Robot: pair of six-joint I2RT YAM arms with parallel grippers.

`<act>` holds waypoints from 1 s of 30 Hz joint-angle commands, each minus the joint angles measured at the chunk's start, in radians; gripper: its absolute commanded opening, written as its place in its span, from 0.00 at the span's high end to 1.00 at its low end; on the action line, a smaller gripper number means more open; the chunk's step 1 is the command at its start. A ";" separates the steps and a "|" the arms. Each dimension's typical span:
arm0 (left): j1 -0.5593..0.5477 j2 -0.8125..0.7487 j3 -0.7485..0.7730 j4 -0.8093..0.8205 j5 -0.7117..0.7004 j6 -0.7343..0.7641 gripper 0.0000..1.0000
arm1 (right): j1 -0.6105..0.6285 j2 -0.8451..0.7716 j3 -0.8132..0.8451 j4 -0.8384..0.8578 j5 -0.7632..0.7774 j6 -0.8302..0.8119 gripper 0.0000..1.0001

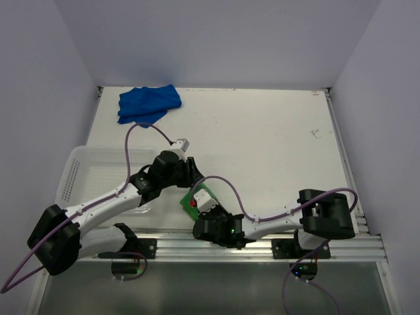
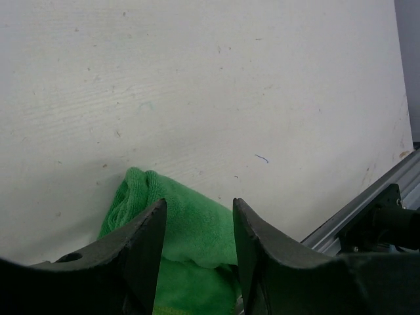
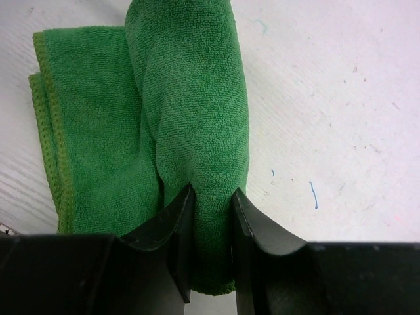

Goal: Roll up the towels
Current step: Roll the towel

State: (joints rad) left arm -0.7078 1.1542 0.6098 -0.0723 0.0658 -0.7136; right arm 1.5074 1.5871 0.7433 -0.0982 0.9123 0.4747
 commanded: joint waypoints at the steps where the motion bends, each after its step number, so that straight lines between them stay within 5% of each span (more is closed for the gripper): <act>1: 0.005 -0.047 0.033 -0.021 -0.009 0.008 0.51 | 0.051 0.068 0.079 -0.083 0.152 -0.005 0.93; 17: -0.031 -0.027 -0.074 0.124 0.080 -0.063 0.50 | 0.120 0.240 0.226 -0.187 0.186 -0.010 0.86; 30: -0.058 0.071 -0.197 0.132 -0.043 -0.043 0.52 | 0.113 0.179 0.222 -0.205 0.140 0.051 0.69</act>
State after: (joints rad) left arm -0.7574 1.2015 0.4519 0.0830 0.0887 -0.7670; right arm 1.6199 1.8111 0.9436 -0.2855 1.0954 0.4614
